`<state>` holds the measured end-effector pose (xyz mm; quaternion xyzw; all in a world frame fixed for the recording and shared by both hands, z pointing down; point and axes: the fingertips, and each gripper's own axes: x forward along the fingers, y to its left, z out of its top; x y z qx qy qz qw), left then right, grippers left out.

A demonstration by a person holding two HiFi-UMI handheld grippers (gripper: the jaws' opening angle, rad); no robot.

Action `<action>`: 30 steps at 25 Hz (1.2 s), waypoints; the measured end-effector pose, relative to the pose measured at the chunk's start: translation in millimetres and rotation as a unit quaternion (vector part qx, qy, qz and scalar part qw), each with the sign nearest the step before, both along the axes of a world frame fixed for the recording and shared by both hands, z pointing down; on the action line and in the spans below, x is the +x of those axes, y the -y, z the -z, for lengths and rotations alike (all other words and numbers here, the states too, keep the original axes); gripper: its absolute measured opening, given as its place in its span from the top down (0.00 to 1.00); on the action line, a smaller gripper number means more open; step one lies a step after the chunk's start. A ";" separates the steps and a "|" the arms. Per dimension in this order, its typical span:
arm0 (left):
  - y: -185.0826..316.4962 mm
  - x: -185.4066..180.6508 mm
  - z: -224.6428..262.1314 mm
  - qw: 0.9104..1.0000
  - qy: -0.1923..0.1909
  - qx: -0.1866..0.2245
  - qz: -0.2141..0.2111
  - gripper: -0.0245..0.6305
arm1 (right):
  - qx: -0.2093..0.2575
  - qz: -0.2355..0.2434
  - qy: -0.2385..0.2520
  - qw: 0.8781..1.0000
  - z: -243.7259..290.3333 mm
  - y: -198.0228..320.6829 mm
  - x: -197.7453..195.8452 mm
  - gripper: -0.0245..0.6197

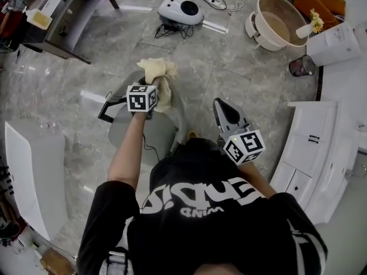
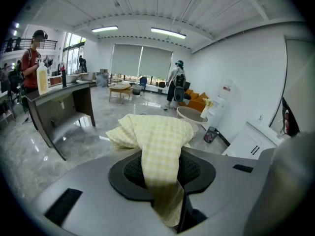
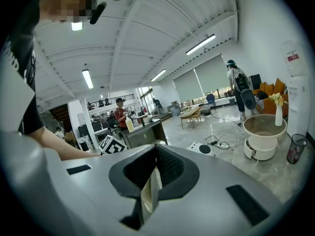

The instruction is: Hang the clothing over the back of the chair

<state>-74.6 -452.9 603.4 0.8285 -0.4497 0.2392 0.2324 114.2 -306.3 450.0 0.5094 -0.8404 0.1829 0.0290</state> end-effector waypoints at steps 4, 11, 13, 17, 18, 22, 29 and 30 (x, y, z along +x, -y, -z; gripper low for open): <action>5.1 2.8 -5.6 1.000 0.004 -0.002 -0.004 0.77 | -0.002 -0.004 -0.001 1.000 -0.8 0.4 0.9 0.94; 3.9 4.7 -9.4 1.000 -0.006 -0.017 -0.010 0.76 | -0.008 -0.004 0.001 1.000 -6.5 -2.1 0.4 0.94; 2.9 3.4 -8.9 1.000 -0.002 -0.016 -0.010 0.73 | -0.008 -0.004 0.002 1.000 -6.6 -2.2 -0.9 0.94; -2.5 6.3 -10.0 0.999 -0.008 -0.029 -0.014 0.57 | -0.007 -0.005 0.004 1.000 -5.3 -2.7 -1.0 0.94; -3.8 6.8 -10.0 0.999 -0.011 -0.033 -0.014 0.54 | -0.007 -0.005 0.004 1.000 -5.2 -3.3 -0.9 0.94; -7.4 7.2 -7.7 0.999 -0.015 -0.040 -0.016 0.46 | -0.008 -0.005 0.004 1.000 -5.8 -6.2 -0.5 0.94; -20.0 -0.4 -5.3 0.999 -0.009 -0.046 -0.003 0.46 | -0.002 -0.001 0.007 1.000 -2.9 -12.2 -1.0 0.94; -22.7 -2.2 -4.7 0.999 -0.010 -0.046 0.000 0.46 | -0.001 0.001 0.008 1.000 -2.5 -13.4 -1.4 0.94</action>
